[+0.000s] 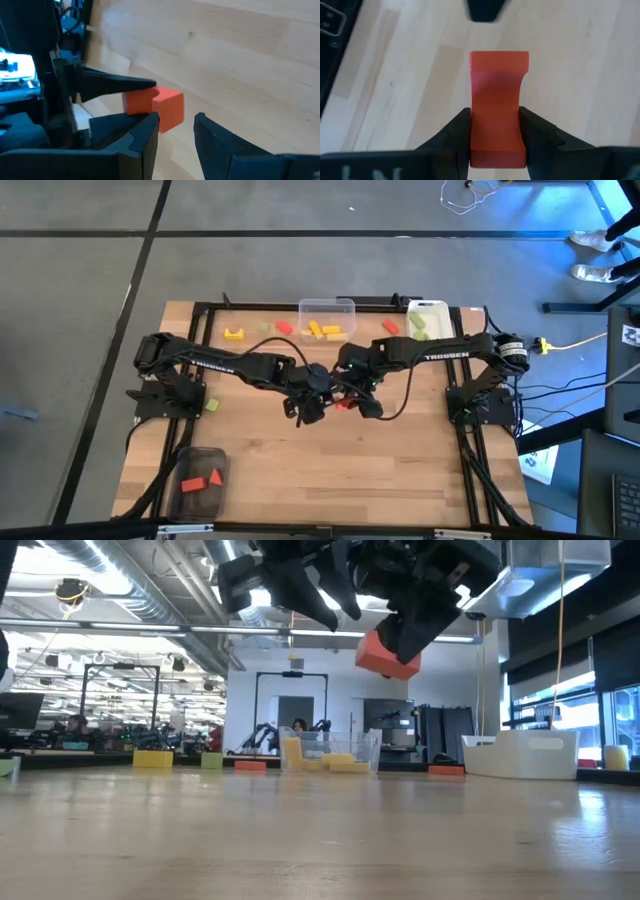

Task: Sort & place blocks by color
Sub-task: Put the orange arched block into the black bin

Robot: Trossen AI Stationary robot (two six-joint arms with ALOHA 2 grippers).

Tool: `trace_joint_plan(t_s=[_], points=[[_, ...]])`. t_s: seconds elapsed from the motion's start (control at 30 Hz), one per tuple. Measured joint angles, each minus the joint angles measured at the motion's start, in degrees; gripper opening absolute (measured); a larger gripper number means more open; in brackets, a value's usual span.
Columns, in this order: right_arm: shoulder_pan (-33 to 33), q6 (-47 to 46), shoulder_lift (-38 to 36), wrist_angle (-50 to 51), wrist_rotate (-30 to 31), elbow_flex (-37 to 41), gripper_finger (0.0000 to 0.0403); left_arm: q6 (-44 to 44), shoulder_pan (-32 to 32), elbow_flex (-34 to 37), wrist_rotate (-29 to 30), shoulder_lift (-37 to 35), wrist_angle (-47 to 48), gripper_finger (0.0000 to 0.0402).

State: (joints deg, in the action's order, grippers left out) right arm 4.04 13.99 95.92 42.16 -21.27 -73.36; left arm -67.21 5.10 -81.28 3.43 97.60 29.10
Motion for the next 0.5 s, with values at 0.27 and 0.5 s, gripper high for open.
trace_joint_plan(t_s=[0.27,0.5], points=[[-0.03,1.02,0.00,-1.28,4.29,0.00,0.0130,7.94,0.67,0.00,1.97,-0.20,0.83,0.0115],[0.02,-3.36,0.40,-1.52,13.58,0.18,0.0130,31.64,2.76,0.07,9.03,-2.57,12.71,0.0115]])
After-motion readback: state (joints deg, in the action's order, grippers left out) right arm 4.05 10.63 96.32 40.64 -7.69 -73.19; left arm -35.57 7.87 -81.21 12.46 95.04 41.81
